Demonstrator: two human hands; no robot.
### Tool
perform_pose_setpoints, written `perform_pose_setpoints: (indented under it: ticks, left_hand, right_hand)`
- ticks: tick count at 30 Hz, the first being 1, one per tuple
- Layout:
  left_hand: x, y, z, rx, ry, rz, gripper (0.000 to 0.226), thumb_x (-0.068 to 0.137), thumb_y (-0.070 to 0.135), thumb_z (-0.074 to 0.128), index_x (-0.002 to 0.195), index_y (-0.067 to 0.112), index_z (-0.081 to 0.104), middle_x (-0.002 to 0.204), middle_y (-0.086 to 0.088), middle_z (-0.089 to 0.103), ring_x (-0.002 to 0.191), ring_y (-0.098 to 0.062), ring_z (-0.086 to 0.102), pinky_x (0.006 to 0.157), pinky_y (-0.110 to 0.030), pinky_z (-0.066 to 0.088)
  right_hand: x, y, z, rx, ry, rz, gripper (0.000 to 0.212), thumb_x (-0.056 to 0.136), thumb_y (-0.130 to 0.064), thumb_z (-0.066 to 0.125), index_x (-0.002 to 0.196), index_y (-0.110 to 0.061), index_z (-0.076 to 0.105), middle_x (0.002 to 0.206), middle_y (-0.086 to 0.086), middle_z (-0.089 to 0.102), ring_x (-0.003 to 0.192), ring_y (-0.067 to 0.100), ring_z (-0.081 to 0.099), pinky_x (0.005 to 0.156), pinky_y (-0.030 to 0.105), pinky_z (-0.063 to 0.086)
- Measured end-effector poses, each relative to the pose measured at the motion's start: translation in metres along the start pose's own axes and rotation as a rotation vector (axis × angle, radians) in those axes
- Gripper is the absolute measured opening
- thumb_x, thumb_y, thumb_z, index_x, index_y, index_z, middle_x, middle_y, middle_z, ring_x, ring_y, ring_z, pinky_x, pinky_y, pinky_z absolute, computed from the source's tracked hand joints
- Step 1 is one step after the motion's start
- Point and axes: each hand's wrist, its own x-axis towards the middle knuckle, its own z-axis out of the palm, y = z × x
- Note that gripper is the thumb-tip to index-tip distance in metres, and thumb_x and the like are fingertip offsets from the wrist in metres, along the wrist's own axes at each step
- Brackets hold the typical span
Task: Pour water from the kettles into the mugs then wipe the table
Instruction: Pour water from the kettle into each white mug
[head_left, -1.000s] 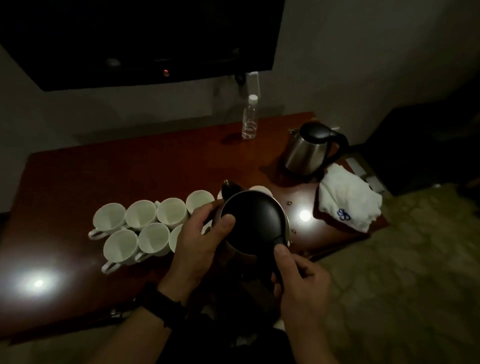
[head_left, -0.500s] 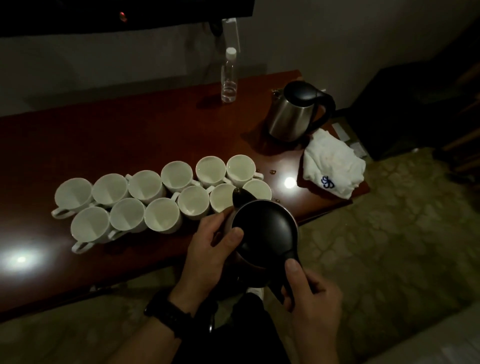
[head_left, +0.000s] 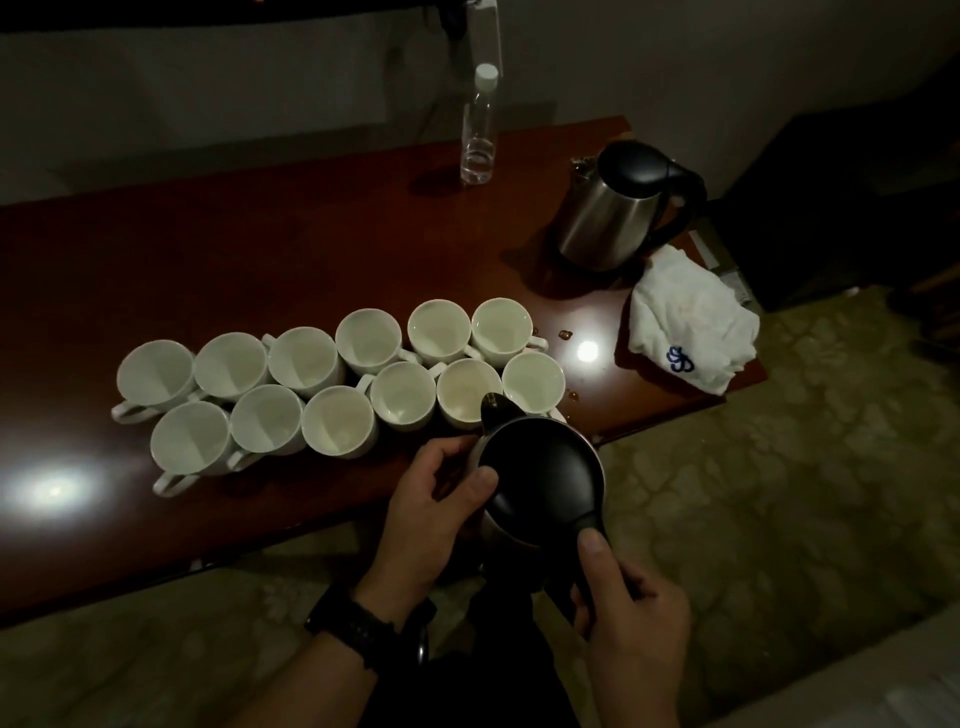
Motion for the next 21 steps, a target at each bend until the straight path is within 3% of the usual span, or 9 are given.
perform_pose_setpoints:
  ticks: [10,15,18,21]
  left_hand:
    - [0.016,-0.008,-0.003,-0.081,0.017,-0.035,0.067,0.062,0.075,0.083,0.112,0.032,0.074,0.117,-0.007,0.076,0.114,-0.032,0.070,0.104,-0.061,0.050]
    - [0.023,-0.011,-0.004,-0.101,0.021,-0.057,0.066,0.060,0.074,0.084,0.109,0.030,0.076,0.113,-0.007,0.077,0.110,-0.031,0.072,0.102,-0.057,0.053]
    - [0.025,-0.011,-0.005,-0.117,0.021,-0.071,0.067,0.059,0.074,0.085,0.107,0.028,0.077,0.111,-0.008,0.078,0.109,-0.031,0.072,0.101,-0.052,0.054]
    - [0.027,-0.010,-0.005,-0.118,0.031,-0.080,0.058,0.063,0.068,0.085,0.105,0.029,0.078,0.110,-0.008,0.078,0.108,-0.028,0.073,0.098,-0.046,0.056]
  right_hand:
    - [0.003,-0.009,0.012,0.003,0.012,0.061,0.059,0.057,-0.071,0.068,0.052,-0.012,0.065,0.044,0.004,0.053,0.038,0.010,0.046,0.039,0.023,0.037]
    - [0.005,-0.014,0.017,-0.007,0.012,0.092,0.067,0.060,-0.077,0.077,0.050,-0.011,0.063,0.042,0.003,0.051,0.037,0.010,0.045,0.041,0.025,0.036]
    - [0.007,-0.013,0.019,-0.035,0.001,0.101,0.060,0.061,-0.073,0.068,0.055,-0.013,0.068,0.043,0.004,0.055,0.039,0.010,0.048,0.043,0.026,0.039]
    - [0.009,-0.014,0.021,-0.072,-0.001,0.101,0.068,0.062,-0.080,0.073,0.055,-0.012,0.068,0.044,0.006,0.056,0.040,0.012,0.050,0.049,0.033,0.041]
